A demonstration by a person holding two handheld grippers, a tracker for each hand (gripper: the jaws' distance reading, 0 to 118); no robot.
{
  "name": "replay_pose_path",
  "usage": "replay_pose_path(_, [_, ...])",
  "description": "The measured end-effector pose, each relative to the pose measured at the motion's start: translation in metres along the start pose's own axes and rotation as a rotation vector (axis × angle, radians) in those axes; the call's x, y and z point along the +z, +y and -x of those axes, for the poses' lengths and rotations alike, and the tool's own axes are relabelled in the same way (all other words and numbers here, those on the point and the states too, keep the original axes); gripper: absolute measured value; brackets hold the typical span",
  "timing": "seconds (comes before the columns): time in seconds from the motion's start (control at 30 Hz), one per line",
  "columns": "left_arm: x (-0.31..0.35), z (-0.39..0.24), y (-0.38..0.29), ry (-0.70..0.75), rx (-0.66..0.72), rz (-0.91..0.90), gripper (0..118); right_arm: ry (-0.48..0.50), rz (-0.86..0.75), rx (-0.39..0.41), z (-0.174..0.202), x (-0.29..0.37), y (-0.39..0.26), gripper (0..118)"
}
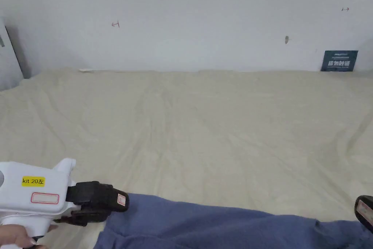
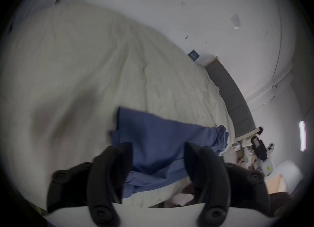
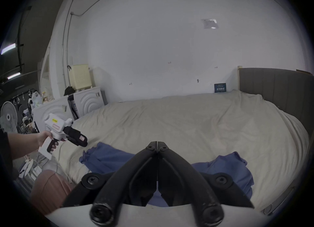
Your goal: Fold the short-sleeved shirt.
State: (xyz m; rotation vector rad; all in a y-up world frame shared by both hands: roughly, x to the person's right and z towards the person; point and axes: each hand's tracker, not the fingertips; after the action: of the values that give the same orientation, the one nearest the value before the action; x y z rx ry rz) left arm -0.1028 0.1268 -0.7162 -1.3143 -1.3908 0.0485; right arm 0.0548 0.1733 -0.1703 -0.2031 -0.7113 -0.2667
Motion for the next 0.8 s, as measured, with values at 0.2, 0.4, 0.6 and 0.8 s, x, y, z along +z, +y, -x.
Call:
replay_pose_path(0.2, [-0.030, 0.048, 0.007, -0.193, 0.125, 0.102, 118, 0.041, 0.077, 0.033, 0.015, -0.012, 0.000, 0])
replay_pose_path(0.4, [-0.053, 0.053, 0.004, -0.420, 0.200, 0.109, 118, 0.062, 0.108, 0.008, 0.025, -0.022, 0.002, 0])
replay_pose_path(0.6, [-0.064, 0.030, 0.008, -0.309, 0.157, 0.113, 118, 0.066, 0.143, -0.035, 0.027, -0.031, -0.003, 0])
replay_pose_path(0.8, [-0.065, 0.023, 0.003, 0.131, 0.035, 0.043, 7, 0.071, 0.167, -0.064, 0.025, -0.032, -0.010, 0])
